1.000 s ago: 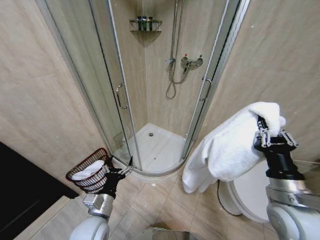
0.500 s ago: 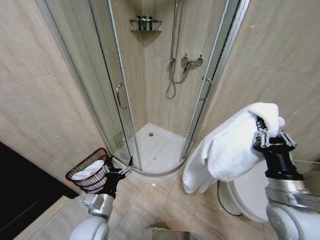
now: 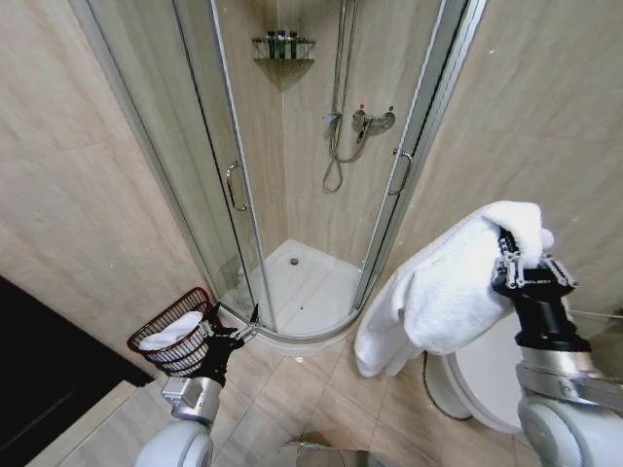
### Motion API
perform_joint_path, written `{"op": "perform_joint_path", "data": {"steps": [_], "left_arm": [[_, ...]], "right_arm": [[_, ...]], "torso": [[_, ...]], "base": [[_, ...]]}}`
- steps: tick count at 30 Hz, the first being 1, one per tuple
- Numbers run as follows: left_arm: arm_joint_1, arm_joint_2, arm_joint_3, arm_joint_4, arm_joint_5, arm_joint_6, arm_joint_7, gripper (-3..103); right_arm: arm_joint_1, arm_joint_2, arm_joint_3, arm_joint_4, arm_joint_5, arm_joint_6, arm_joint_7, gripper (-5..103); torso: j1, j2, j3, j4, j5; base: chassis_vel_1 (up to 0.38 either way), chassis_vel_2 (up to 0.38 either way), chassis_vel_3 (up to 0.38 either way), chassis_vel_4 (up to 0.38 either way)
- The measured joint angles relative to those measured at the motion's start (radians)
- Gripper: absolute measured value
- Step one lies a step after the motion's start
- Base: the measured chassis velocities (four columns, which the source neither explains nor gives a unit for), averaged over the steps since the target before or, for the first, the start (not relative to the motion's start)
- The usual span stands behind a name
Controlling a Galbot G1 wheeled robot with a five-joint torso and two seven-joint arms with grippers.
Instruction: Discard the used towel into the hamper.
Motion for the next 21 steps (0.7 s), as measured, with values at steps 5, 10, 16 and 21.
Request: {"op": "perform_joint_path", "data": {"steps": [5, 10, 16, 21], "left_arm": [[0.000, 0.000, 0.000, 0.000, 0.000, 0.000, 0.000, 100], [0.000, 0.000, 0.000, 0.000, 0.000, 0.000, 0.000, 100], [0.000, 0.000, 0.000, 0.000, 0.000, 0.000, 0.000, 100], [0.000, 0.000, 0.000, 0.000, 0.000, 0.000, 0.000, 100]], "right_arm": [[0.001, 0.000, 0.000, 0.000, 0.000, 0.000, 0.000, 12], [0.001, 0.000, -0.001, 0.000, -0.001, 0.001, 0.000, 12], [0.004, 0.000, -0.001, 0.000, -0.001, 0.001, 0.000, 12], [0.005, -0.004, -0.001, 0.000, -0.001, 0.001, 0.000, 12]], "torso": [[0.000, 0.000, 0.000, 0.0000, 0.0000], [0.000, -0.001, -0.001, 0.0000, 0.0000], [-0.001, -0.001, -0.001, 0.0000, 0.0000], [-0.001, -0.002, -0.001, 0.0000, 0.0000]], "base": [[0.000, 0.000, 0.000, 0.000], [0.000, 0.000, 0.000, 0.000], [0.000, 0.000, 0.000, 0.000], [0.000, 0.000, 0.000, 0.000]]}}
